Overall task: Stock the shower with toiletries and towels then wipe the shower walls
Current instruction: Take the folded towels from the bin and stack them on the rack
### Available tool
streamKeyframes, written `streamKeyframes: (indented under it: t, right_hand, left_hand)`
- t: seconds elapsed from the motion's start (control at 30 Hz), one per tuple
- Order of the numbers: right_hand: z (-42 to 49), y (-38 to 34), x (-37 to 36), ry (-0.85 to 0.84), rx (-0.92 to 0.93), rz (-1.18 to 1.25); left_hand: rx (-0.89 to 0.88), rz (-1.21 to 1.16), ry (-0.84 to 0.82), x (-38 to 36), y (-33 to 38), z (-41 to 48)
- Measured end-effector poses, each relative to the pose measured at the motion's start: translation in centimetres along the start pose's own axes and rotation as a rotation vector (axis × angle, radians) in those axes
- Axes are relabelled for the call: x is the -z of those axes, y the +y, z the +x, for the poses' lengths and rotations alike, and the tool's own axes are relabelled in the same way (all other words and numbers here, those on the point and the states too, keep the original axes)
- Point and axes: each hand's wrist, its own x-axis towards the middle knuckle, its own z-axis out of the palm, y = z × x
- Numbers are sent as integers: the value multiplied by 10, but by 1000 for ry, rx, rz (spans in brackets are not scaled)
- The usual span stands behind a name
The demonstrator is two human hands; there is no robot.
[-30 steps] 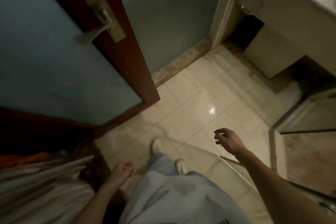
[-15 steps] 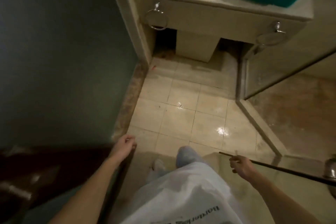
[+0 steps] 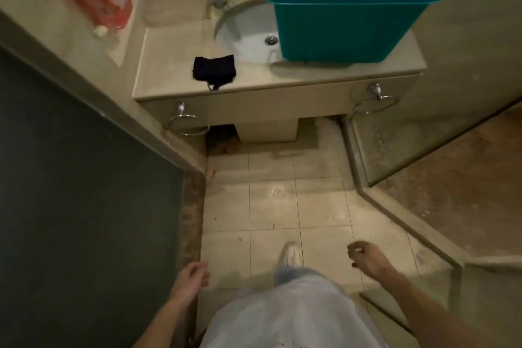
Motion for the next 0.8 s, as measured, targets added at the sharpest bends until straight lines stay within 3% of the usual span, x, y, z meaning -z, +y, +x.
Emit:
streamKeyframes:
  t: [0.2,0.37,0.53,0.7,0.8]
  right_hand:
    - [31,-142,82,195,215,210]
    - [32,-259,149,398,427,463]
    - [39,-351,210,591,635,493]
    - [43,-426,245,842,708,469]
    - [48,-459,261,897,710,386]
  left_hand:
    - [-132,15,-25,-11,115,30]
    - [-451,-6,-90,-19,256,47]
    - [-778,-18,-227,-22,415,63]
    - [-1056,-49,-313,-15,558,36]
    - [-1174,-44,-361,-15,625,18]
